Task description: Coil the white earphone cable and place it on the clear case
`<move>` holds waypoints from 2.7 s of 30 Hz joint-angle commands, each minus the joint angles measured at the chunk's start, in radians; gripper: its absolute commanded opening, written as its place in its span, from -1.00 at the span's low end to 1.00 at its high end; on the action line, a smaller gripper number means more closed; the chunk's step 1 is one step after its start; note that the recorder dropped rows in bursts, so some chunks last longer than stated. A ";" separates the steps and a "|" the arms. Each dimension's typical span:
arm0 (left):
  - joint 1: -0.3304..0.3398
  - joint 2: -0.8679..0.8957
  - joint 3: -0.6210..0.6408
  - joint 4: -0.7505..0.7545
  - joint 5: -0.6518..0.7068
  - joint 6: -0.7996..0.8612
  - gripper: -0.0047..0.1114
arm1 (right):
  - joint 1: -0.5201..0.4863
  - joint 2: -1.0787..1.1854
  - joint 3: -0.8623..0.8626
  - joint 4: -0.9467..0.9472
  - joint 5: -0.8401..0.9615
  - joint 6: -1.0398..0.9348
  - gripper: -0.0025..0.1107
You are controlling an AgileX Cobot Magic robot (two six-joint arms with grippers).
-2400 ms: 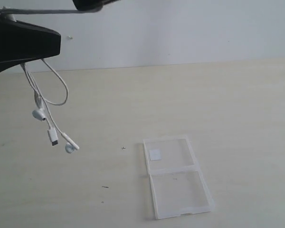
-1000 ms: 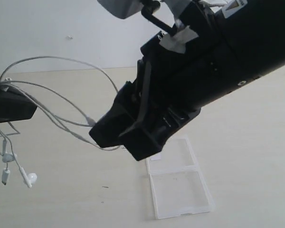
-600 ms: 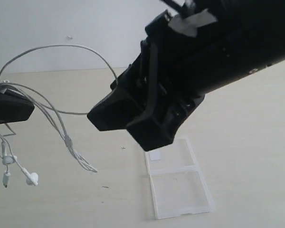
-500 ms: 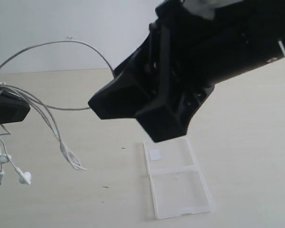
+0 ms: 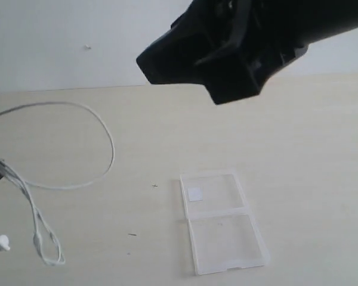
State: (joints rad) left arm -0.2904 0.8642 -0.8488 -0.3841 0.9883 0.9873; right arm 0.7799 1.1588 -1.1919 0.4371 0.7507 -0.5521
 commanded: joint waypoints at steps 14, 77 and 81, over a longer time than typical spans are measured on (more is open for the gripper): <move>0.002 -0.008 -0.003 -0.324 0.052 0.164 -0.92 | -0.006 0.127 -0.080 0.435 0.069 -0.552 0.14; 0.002 -0.109 -0.003 -0.348 0.065 0.392 -0.92 | 0.098 0.426 -0.080 0.689 0.193 -0.809 0.29; 0.002 -0.109 -0.003 -0.342 0.031 0.337 -0.92 | 0.098 0.426 -0.080 0.687 0.173 -0.809 0.29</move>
State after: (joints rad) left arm -0.2904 0.7644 -0.8488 -0.7133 1.0487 1.3691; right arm 0.8756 1.5845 -1.2598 1.1178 0.9429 -1.3498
